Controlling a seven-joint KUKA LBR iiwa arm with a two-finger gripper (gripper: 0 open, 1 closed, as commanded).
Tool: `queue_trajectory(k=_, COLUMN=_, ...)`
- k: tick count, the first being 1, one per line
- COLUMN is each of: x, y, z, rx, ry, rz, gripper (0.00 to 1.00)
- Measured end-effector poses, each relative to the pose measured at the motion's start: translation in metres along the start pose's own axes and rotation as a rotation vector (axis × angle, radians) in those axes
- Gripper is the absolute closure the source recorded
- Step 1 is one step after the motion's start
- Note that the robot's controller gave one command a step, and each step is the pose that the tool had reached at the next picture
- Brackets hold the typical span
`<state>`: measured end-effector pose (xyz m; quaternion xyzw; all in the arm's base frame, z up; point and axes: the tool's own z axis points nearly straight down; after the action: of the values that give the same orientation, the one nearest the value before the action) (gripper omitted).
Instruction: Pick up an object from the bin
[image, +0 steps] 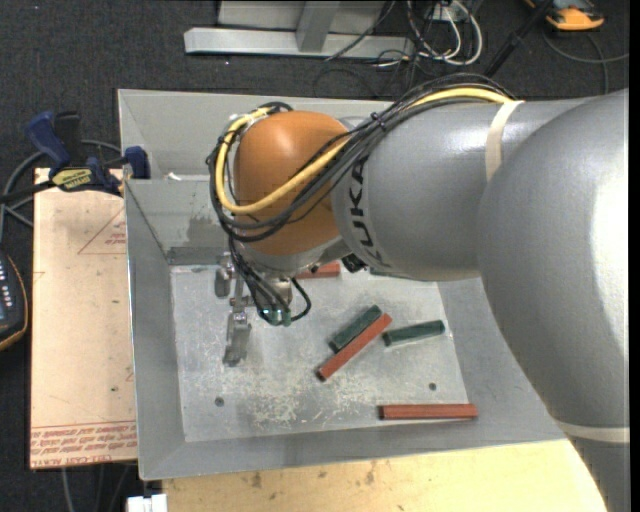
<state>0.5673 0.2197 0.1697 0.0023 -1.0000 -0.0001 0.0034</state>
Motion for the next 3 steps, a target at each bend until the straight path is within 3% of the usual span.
queue_trajectory(k=1, x=0.072, y=-0.009, z=0.099, rx=-0.001, ry=-0.016, rz=-0.337, gripper=0.00)
queue_trajectory(k=2, x=0.048, y=-0.087, z=0.056, rx=0.004, ry=-0.014, rz=-0.296, gripper=0.00)
queue_trajectory(k=3, x=0.051, y=-0.081, z=0.059, rx=-0.001, ry=-0.008, rz=-0.305, gripper=1.00)
